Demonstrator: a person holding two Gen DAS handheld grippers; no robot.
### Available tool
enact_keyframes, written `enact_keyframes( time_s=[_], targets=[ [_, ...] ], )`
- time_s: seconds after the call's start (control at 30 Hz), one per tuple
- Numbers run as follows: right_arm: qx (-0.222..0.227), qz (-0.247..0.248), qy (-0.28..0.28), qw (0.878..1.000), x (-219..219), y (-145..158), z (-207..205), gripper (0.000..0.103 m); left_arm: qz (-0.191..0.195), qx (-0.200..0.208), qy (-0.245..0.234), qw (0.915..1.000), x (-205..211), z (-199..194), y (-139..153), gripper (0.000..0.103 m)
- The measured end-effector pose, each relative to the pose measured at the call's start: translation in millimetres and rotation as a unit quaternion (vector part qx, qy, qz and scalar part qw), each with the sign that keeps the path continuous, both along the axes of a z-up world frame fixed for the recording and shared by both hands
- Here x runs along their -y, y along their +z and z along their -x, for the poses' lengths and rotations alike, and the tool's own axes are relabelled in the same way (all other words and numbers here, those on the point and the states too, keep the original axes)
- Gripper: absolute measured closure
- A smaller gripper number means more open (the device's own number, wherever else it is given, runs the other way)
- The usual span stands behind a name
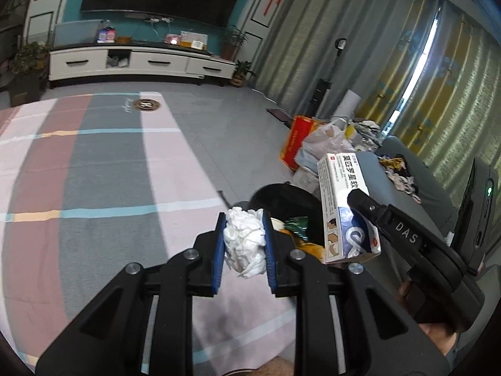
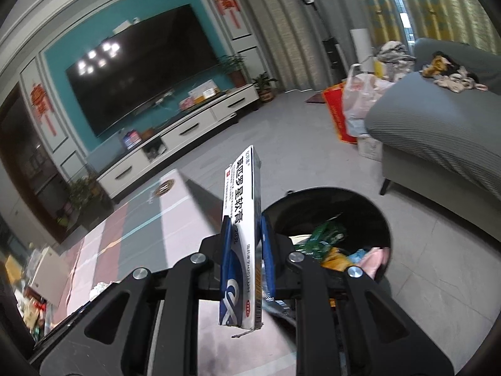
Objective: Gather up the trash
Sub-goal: 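Carry the white tissue and medicine box over the black bin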
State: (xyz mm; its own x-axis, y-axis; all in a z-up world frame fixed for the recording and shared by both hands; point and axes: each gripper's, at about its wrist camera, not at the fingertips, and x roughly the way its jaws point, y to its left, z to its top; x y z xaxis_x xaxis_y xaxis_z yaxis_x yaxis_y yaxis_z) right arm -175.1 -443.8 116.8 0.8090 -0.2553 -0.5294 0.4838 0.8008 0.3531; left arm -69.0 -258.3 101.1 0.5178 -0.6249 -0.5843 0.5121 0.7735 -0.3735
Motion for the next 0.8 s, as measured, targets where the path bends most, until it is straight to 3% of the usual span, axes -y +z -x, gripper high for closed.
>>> enact_keyframes(
  time_s=[0.47,0.8],
  targets=[
    [-0.022,-0.042,-0.071,0.996,45.3,-28.7,16.9,0.084,0.027,-0.043,-0.077,0.9957,57.3,-17.4,-14.4,0.080],
    [-0.051,-0.067,-0.089,0.992,61.2,-51.4,10.0,0.083,0.008,-0.082,-0.105,0.9911,100.2,-29.3,-43.6,0.080]
  ],
)
